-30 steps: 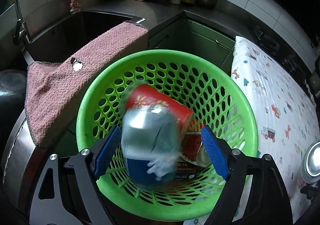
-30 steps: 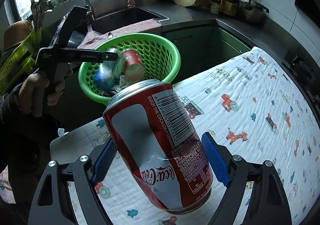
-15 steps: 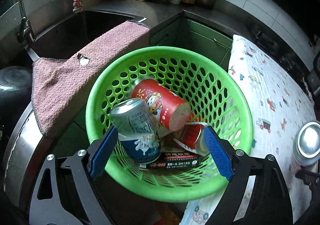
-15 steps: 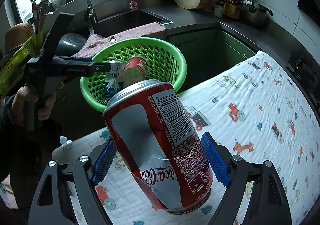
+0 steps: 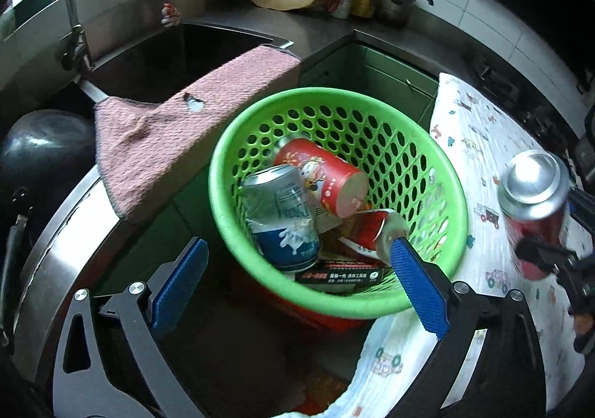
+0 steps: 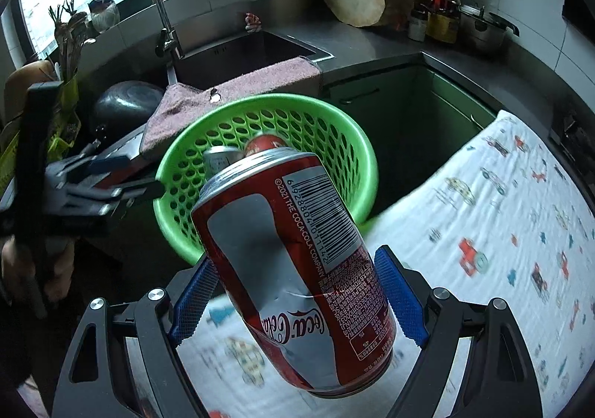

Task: Collect trash
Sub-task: 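Lower the Coca-Cola can into the green basket and open the right tool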

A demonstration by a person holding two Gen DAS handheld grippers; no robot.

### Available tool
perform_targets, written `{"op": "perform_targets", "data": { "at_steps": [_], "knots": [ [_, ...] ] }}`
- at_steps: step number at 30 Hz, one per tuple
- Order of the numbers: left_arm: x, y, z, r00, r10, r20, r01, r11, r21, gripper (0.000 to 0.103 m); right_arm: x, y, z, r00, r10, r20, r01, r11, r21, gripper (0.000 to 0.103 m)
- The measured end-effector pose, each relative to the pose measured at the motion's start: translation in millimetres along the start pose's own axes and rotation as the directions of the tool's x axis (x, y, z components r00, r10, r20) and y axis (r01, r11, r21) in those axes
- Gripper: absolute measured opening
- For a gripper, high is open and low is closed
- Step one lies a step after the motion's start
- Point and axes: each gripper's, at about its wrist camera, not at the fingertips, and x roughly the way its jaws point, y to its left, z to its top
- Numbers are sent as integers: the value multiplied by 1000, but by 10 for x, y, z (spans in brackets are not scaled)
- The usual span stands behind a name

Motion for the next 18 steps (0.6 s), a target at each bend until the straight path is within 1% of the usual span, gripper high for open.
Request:
{"op": "perform_targets", "data": {
  "at_steps": [7,10,15,18],
  "knots": [
    [-159,20,-113,997,65,37,-66,998,23,98,231,153,223,1000,17,12,-17,1000,13,81],
    [-207,28,-146,996,77,45,-78,996,32,98,352,194,295,999,32,18,-32,999,38,81],
    [-264,43,-197,994,92,55,-94,995,31,98,539,256,377,999,34,20,-35,998,49,81],
    [-307,61,-223,992,106,65,-108,994,32,98,634,286,418,999,49,21,-51,997,61,81]
  ]
}}
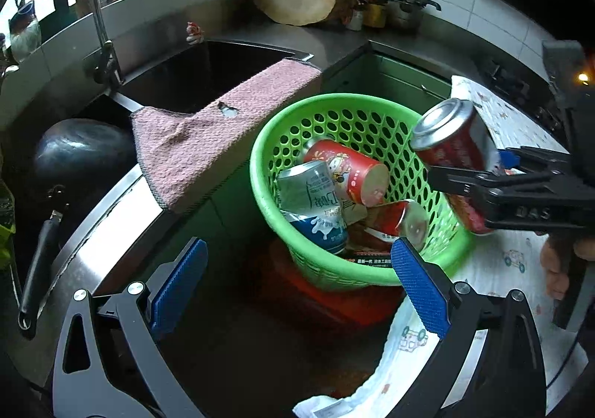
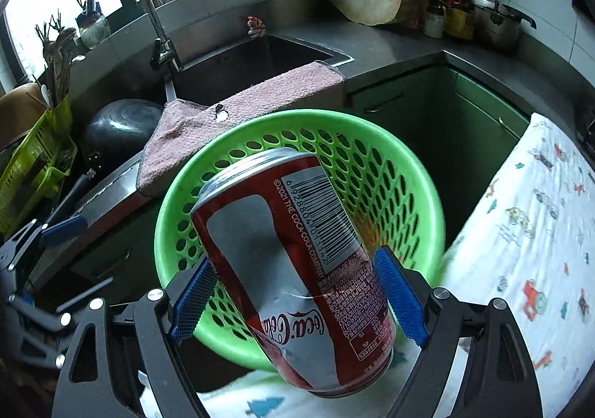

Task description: Collect trash

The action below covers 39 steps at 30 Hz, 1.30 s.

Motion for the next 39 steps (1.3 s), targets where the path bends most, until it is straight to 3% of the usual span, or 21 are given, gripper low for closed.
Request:
{"op": "perform_targets", "data": {
  "at_steps": [15,30,39],
  "knots": [
    [-100,-81,-44,999,28,30,-29,999,29,98,-45,10,-23,1000,16,14,-16,1000,4,85],
    [-395,-320,-116,997,25,75,-30,997,72,98,-726,-137,-466,998,-50,26,50,999,2,85],
    [-533,-617,-211,997,-49,59,42,993,111,98,-1107,-197,-847,991,-130,24,130,991,16,86]
  ]
}}
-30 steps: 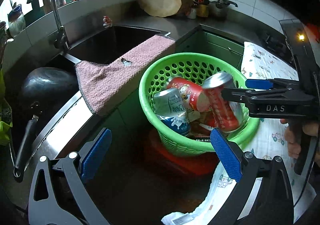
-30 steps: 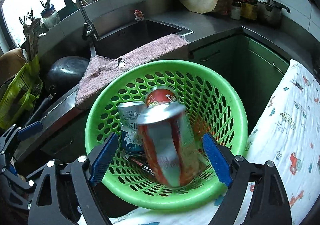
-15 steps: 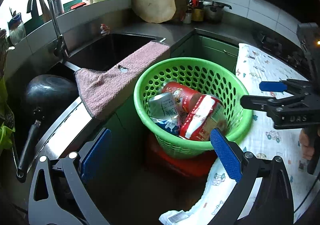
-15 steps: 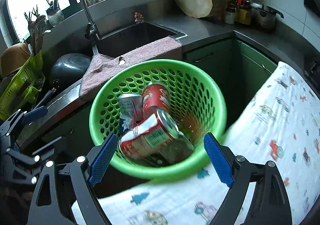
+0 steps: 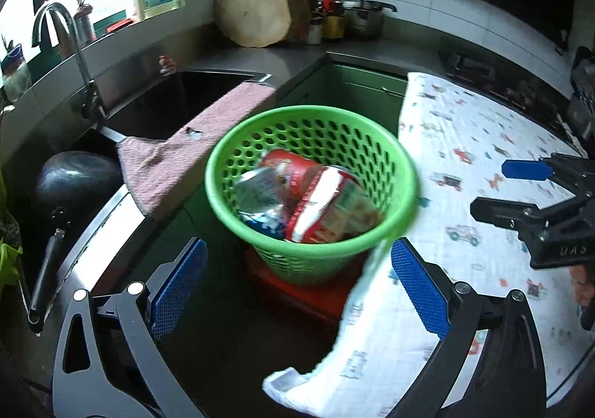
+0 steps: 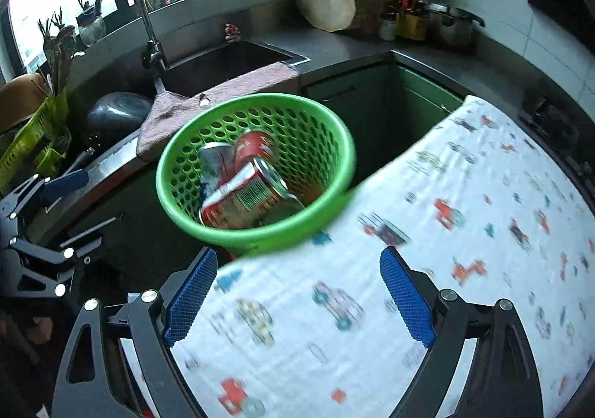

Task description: Collect trash

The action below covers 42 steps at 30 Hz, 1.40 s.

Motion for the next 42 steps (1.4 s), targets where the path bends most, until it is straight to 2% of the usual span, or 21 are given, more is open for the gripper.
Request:
{"op": "perform_targets", "data": {
  "at_steps": [5,11,14,22,29,42],
  "knots": [
    [-65,-161,-60,1000,-20,-6,20,1000,4,98,-227,-125,-255,1000,-20,-1,20,998,51,88],
    [-157,-358,-115,1000,-23,5,23,999,27,98,-495,-246,-603,997,-83,1,83,994,77,89],
    [-186,-470,-145,1000,-30,4,30,999,40,98,-638,-321,-750,996,-85,9,83,990,112,89],
    [-250,-696,-255,999,-38,-3,38,997,62,98,-933,-302,-1082,983,-178,41,173,979,105,90],
    [-320,-819,-339,1000,-26,-4,26,996,81,98,-1056,-276,-1303,975,-213,63,203,970,135,90],
    [-406,-872,-370,999,-35,5,34,997,70,98,-1150,-315,-1558,970,-231,71,209,950,233,90]
  ]
}}
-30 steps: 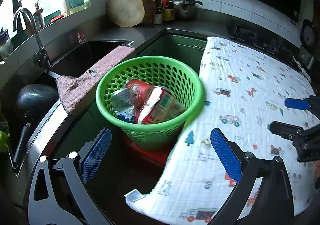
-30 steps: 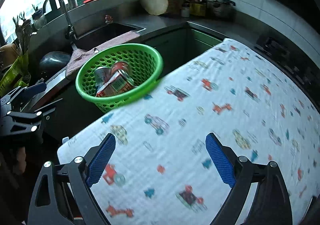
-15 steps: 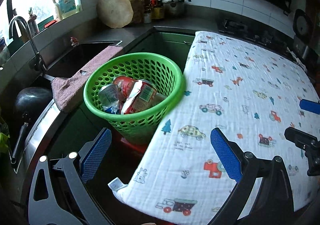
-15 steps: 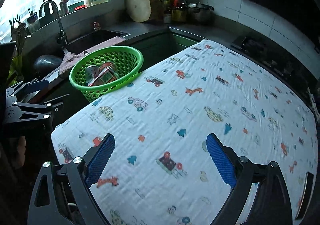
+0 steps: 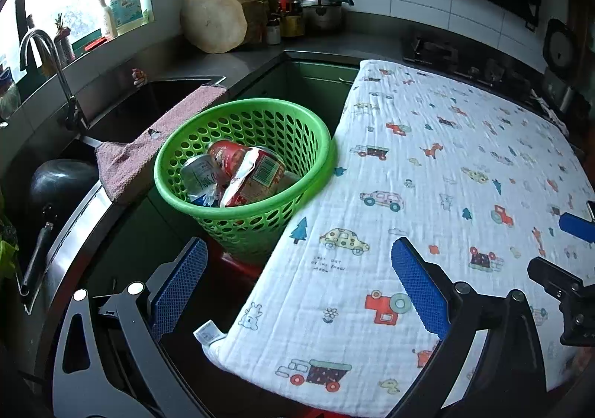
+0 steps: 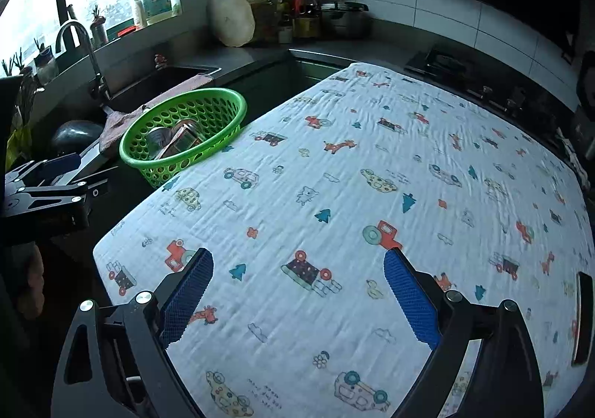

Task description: Collect trash

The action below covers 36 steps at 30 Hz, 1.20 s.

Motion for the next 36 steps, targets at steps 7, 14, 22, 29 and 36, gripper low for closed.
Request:
{"op": "perform_targets", "data": {
  "at_steps": [7,14,22,29,36],
  "knots": [
    [-53,-27,-33,1000,-6,10,6,1000,5,98,-33,-18,-12,1000,2,7,-3,1000,15,91],
    [-73,-13,-68,1000,-12,11,12,1000,8,98,-46,-5,7,1000,5,10,-5,1000,19,91],
    [-88,-5,-105,1000,-21,13,21,1000,13,98,-32,9,5,1000,10,9,-10,1000,25,91],
    [-100,-26,-116,1000,-20,15,20,1000,18,98,-29,14,11,1000,6,13,-7,1000,30,92],
    [-89,-87,-116,1000,-25,13,25,999,26,98,-46,-14,5,1000,1,18,-1,999,33,93]
  ]
}}
